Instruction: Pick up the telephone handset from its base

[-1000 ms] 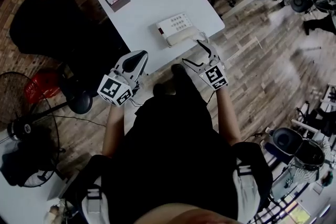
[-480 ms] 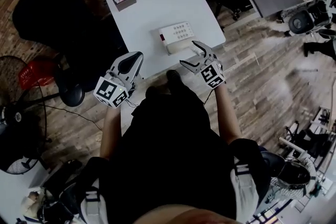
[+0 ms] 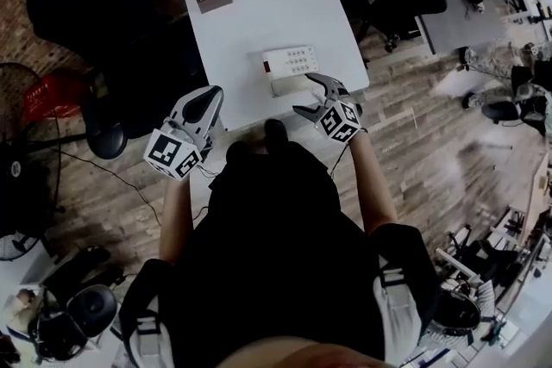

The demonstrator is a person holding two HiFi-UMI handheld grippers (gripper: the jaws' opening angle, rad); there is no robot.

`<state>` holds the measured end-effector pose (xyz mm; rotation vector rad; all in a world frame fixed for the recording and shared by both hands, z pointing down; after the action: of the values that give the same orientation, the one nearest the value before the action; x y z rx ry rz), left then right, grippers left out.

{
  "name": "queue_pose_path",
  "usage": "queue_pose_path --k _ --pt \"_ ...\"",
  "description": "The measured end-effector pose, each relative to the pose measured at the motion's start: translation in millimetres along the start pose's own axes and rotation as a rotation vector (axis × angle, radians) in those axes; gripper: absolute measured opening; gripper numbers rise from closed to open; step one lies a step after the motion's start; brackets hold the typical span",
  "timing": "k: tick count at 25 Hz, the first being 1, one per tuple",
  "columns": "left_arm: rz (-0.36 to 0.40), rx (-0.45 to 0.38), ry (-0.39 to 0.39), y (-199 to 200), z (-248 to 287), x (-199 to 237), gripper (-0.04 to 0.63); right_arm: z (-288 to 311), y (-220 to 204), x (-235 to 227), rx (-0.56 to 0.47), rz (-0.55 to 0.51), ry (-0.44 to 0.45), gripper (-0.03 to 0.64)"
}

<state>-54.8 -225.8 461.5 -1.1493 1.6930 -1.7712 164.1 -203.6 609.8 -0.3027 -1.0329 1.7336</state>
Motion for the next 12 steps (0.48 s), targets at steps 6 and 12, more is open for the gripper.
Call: queue_pose_path --k 6,12 --pt "0.002 -0.009 0.061 -0.6 -4.9 3.5 0.023 20.3 -30.3 -0.4 0.081 -0.070 0.128 0.391" --pt "0.004 -0.010 0.119 -3.2 -8.7 5.1 0.023 34.1 -52.2 -2.7 0.130 -0.120 0.230 0.388"
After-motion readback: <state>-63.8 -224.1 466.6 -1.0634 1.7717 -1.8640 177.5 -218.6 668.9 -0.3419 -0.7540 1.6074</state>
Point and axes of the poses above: the fingertips, and each gripper's own axes: z forward along the fingers, x to its left, y out of its top, the point moved 2 cm from there along -z, backward along the fingers, and after that the axes turned 10 degrees about -x, right-handed, at the moved point
